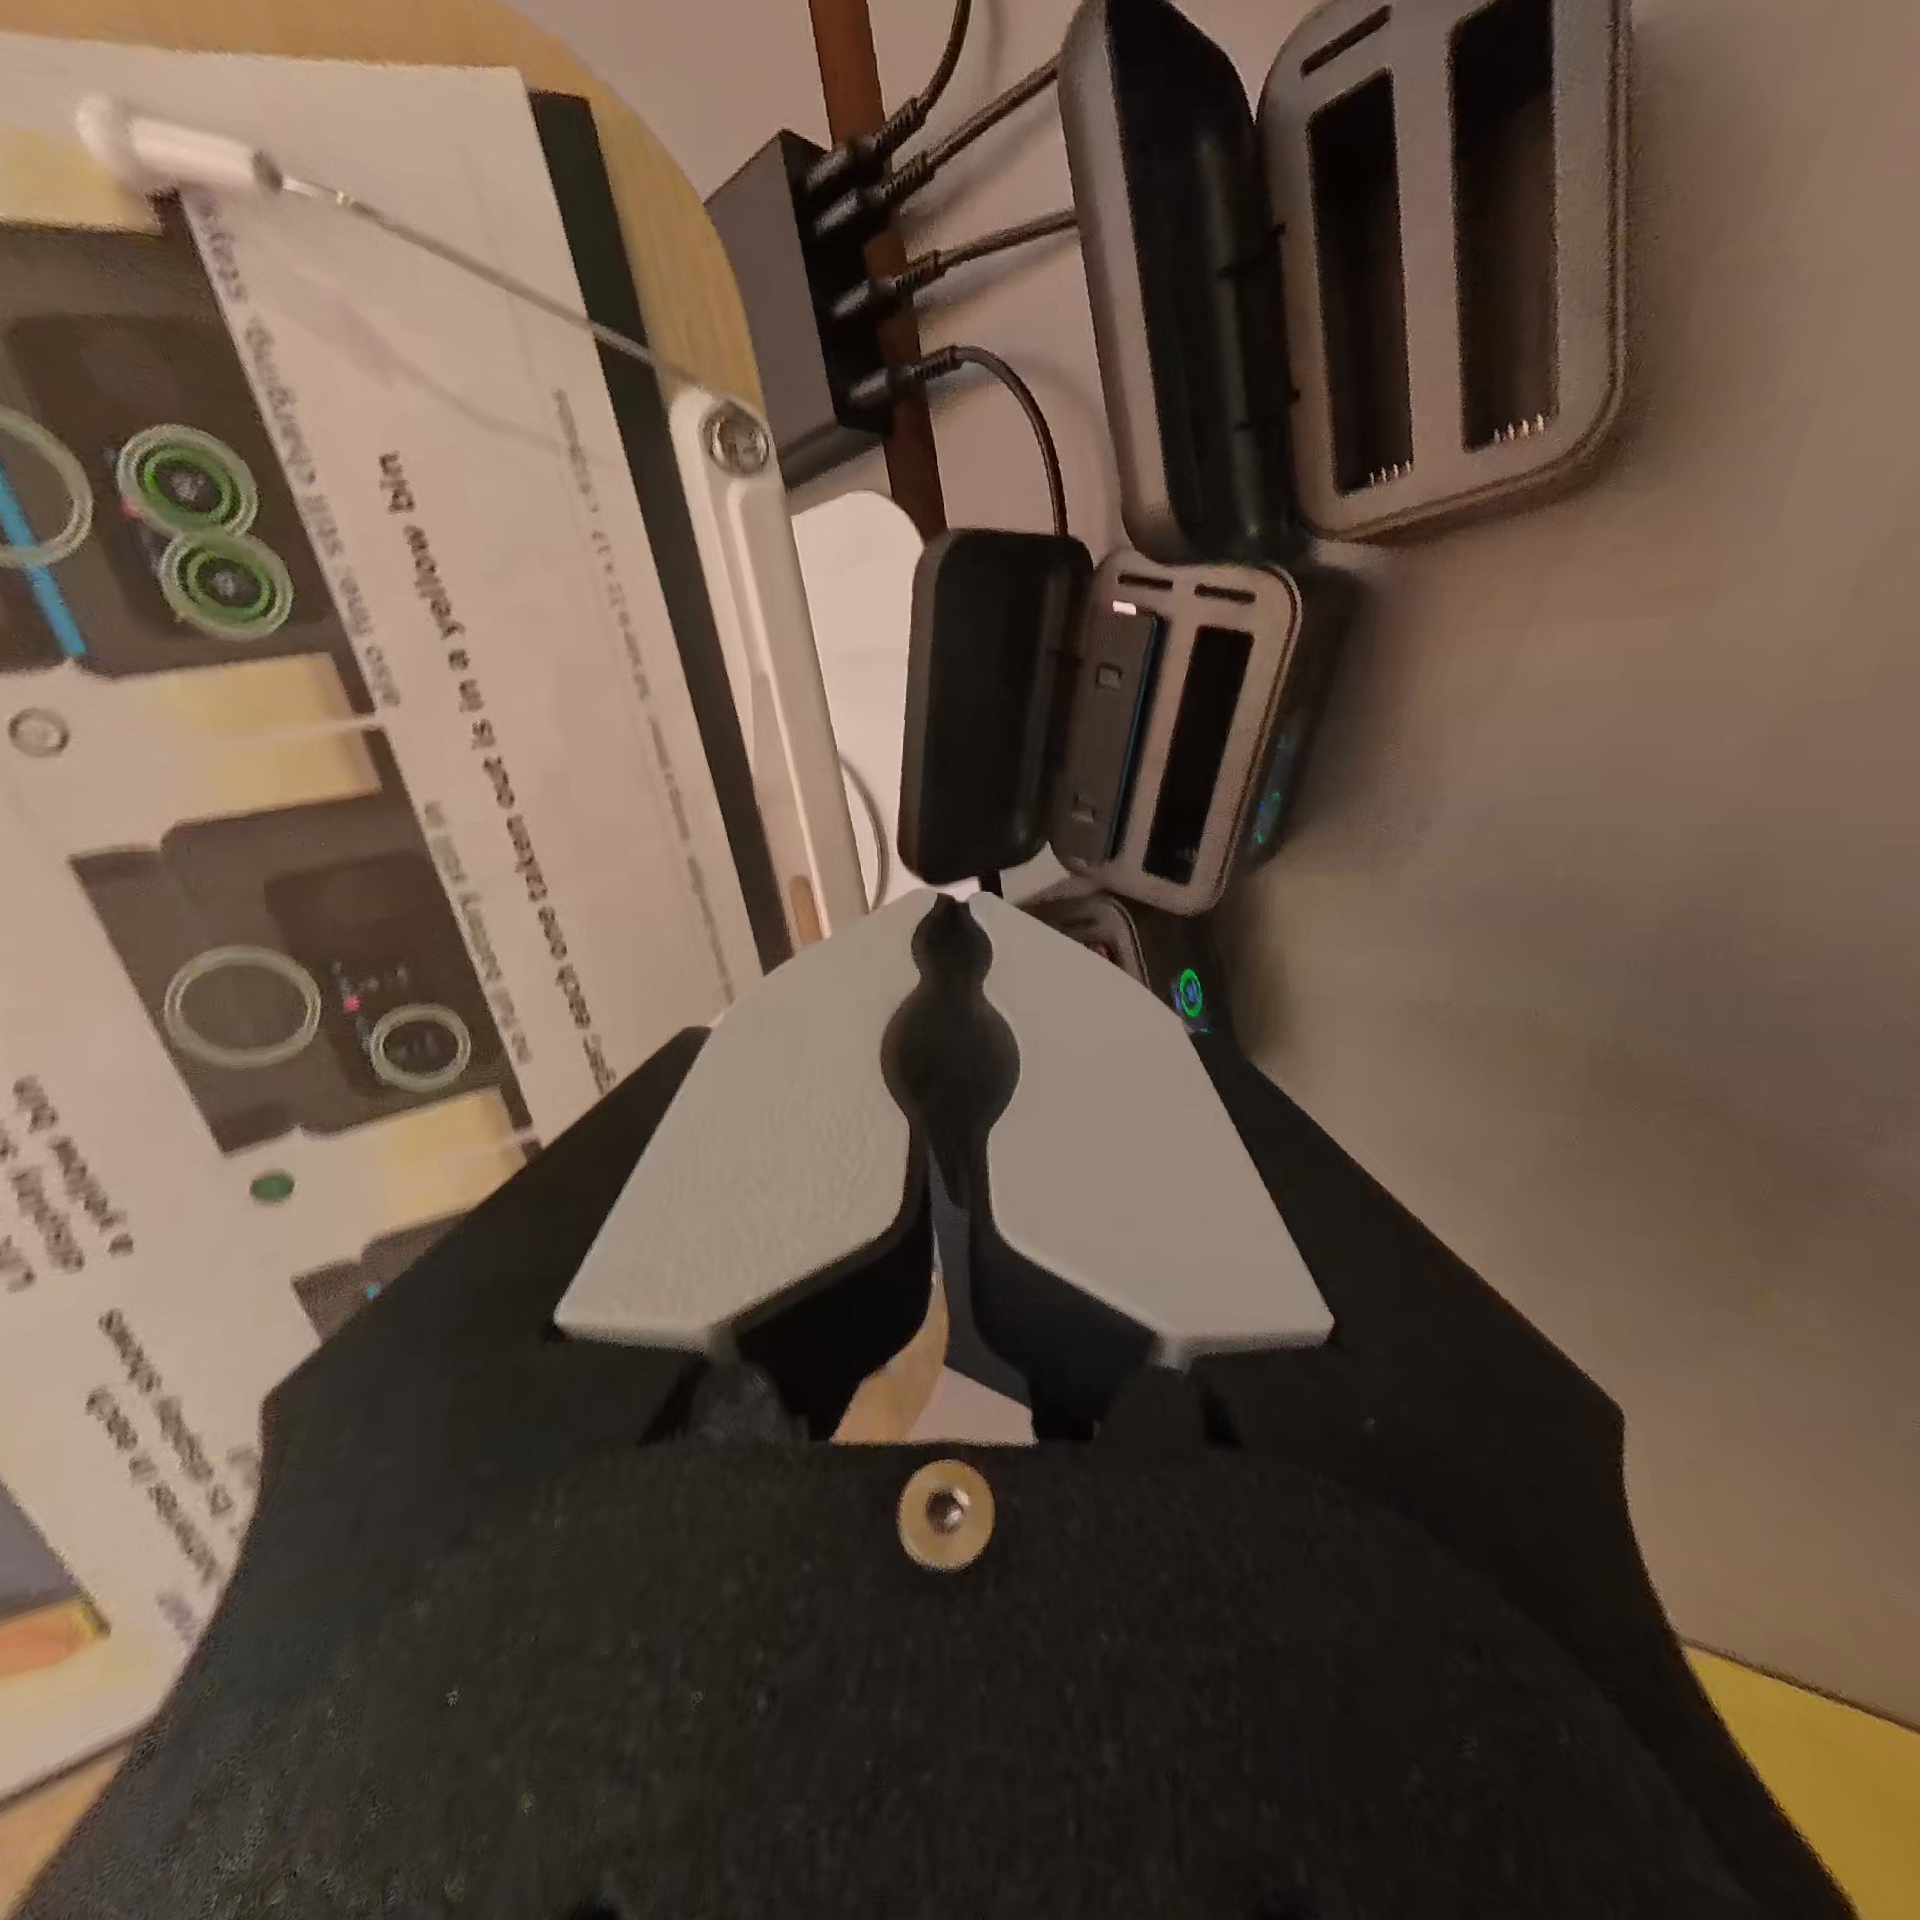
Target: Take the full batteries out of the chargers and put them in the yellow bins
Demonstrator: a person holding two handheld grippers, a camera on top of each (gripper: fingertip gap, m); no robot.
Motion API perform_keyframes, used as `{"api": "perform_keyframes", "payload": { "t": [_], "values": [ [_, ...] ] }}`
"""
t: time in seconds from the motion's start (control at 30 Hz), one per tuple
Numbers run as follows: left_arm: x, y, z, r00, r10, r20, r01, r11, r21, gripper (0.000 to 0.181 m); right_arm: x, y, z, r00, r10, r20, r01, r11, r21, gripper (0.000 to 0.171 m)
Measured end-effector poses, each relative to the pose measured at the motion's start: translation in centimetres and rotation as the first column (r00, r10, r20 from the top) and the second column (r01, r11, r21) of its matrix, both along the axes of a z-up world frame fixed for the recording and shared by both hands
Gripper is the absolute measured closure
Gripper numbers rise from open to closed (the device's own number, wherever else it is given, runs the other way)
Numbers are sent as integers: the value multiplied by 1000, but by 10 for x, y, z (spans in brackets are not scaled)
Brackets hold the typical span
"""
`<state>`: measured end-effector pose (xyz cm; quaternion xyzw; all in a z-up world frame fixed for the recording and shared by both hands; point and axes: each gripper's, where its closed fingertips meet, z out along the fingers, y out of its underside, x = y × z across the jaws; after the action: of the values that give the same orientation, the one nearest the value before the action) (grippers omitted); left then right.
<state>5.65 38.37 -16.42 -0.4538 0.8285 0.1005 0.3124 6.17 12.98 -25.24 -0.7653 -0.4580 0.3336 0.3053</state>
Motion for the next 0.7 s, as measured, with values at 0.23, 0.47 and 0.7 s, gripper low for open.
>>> {"api": "perform_keyframes", "payload": {
  "t": [0.23,0.47,0.7],
  "values": [
    [-43,-27,37,982,59,178,-55,998,-31,179,0,0,1,1000,-7,1,7,1000,13,143],
    [-169,-39,96,896,295,332,-249,953,-173,166,-1,3,4,999,-27,-30,27,999,29,143],
    [-300,-25,52,857,483,180,-462,874,-147,147,-6,10,12,996,-62,-68,68,994,86,143]
  ]
}}
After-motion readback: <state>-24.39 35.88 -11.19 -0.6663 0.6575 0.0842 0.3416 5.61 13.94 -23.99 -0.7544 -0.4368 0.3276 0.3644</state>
